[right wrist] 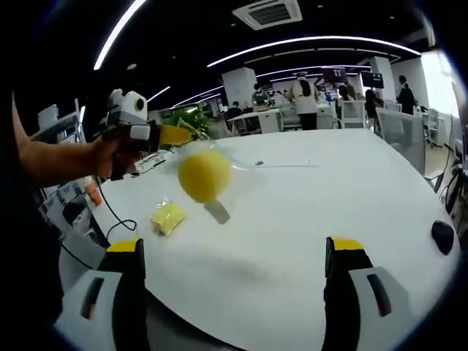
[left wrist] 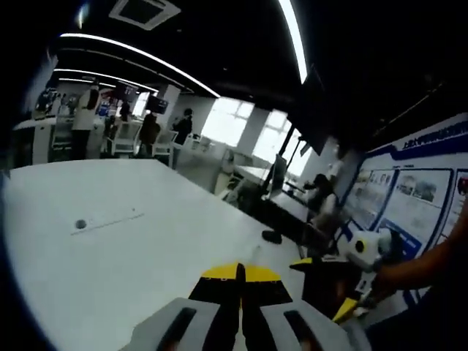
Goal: Compare the silicone blocks by pressing each to a similar depth, holding the contact briefly, and releasing to observe deformation and rebound differences across the visible hardness samples.
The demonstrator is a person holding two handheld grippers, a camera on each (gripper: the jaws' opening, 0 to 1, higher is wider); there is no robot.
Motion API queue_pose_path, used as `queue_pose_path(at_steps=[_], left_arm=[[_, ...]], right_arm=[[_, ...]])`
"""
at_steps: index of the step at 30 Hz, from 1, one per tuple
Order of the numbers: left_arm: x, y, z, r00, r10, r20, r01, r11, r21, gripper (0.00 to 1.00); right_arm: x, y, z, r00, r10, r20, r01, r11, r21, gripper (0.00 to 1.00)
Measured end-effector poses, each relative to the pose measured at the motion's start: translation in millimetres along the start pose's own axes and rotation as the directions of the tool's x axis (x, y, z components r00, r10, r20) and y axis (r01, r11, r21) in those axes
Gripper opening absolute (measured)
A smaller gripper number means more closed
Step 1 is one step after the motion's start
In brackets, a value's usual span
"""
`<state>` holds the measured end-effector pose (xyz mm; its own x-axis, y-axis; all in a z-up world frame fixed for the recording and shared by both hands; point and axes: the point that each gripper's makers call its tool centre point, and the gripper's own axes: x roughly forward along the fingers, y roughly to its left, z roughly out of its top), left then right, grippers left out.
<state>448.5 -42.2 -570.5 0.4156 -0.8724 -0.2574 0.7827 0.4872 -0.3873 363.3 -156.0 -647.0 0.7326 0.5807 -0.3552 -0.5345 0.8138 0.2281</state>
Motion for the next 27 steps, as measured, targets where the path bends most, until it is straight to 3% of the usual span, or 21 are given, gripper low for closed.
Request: queue_pose_path(at_steps=[9,16,19,22,25,27], left_arm=[[-16.9,-17.0,34.6,0.998,-0.024,0.053,0.023,0.999,0.031,0.0],[-32.0,-41.9,65.8,0.992,-0.1,0.08,0.094,0.993,0.071,0.0],[-36.9,-53.3,73.1,0.988,-0.131,0.079,0.125,0.99,0.071,0.0],[-41.1,-61.0,76.8,0.986,-0.141,0.091,0.134,0.988,0.077,0.0],[-45.6,-67.9,80.1,0.982,-0.162,0.097,0.156,0.986,0.064,0.0],[-47.5,-70.5,81.0,0.981,-0.168,0.096,0.163,0.985,0.061,0.0]], right_arm=[[2.1,6.3,18.2,0.998,0.035,0.042,-0.036,0.999,0.006,0.96],[11.7,3.0,37.1,0.996,0.063,0.067,-0.063,0.998,0.003,0.96],[22.2,11.0,60.5,0.979,0.124,0.163,-0.125,0.992,-0.004,0.96],[32.9,28.3,71.5,0.959,0.204,0.197,-0.205,0.979,-0.018,0.96],[42.9,45.3,78.9,0.951,0.244,0.187,-0.239,0.97,-0.048,0.96],[47.0,60.0,91.7,0.932,0.29,0.217,-0.285,0.957,-0.055,0.96]])
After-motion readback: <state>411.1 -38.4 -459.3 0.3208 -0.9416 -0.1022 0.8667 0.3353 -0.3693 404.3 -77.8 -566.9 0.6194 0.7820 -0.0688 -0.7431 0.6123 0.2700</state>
